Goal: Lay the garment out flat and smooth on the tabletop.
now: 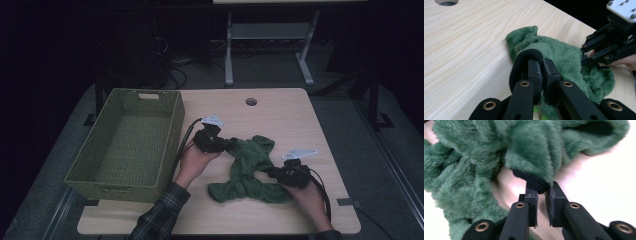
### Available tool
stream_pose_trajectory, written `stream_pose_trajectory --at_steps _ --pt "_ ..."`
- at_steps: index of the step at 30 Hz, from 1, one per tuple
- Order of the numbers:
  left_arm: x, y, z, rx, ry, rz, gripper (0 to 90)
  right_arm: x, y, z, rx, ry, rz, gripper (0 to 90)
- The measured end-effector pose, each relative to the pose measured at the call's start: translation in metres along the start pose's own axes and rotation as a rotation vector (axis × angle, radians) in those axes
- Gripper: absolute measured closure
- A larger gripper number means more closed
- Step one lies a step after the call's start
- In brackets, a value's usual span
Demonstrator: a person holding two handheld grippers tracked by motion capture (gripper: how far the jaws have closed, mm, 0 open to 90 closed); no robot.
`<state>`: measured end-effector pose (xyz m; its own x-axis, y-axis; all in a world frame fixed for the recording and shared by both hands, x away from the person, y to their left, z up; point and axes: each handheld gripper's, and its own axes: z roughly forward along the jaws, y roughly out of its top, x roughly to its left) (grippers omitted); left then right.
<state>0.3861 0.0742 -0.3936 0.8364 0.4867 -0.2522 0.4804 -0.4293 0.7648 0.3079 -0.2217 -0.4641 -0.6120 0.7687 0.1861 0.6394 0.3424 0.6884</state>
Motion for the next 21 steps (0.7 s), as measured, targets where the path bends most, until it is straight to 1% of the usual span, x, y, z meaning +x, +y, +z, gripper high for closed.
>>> stream_pose_trajectory --at_steps 2,5,7,9,12,13,14,16,21 --pt "0.001 -0.002 -0.003 -0.004 0.009 -0.011 86.0 -0.003 0.001 -0.003 -0.009 -0.016 -0.002 82.6" --pt "0.002 -0.006 -0.008 -0.004 0.025 -0.026 86.0 -0.008 0.007 -0.014 -0.041 -0.027 -0.009 84.5" --pt "0.003 -0.010 -0.012 0.001 0.046 -0.035 86.0 -0.012 0.014 -0.022 -0.073 -0.040 -0.019 85.2" --pt "0.003 -0.015 -0.016 -0.002 0.058 -0.056 86.1 -0.014 0.022 -0.028 -0.092 -0.041 -0.024 85.5" --pt "0.004 -0.024 -0.019 0.008 0.084 -0.075 86.1 -0.017 0.034 -0.031 -0.120 -0.045 -0.048 85.9" --pt "0.004 -0.027 -0.018 0.014 0.096 -0.078 86.1 -0.017 0.038 -0.030 -0.122 -0.044 -0.053 85.9" --pt "0.005 -0.031 -0.018 0.031 0.106 -0.074 86.1 -0.017 0.041 -0.029 -0.123 -0.046 -0.059 85.9" --pt "0.006 -0.037 -0.015 0.049 0.120 -0.087 86.0 -0.018 0.047 -0.023 -0.127 -0.043 -0.067 85.9" --pt "0.012 -0.053 -0.005 0.108 0.144 -0.116 86.0 -0.020 0.052 0.000 -0.076 -0.028 -0.060 85.8"
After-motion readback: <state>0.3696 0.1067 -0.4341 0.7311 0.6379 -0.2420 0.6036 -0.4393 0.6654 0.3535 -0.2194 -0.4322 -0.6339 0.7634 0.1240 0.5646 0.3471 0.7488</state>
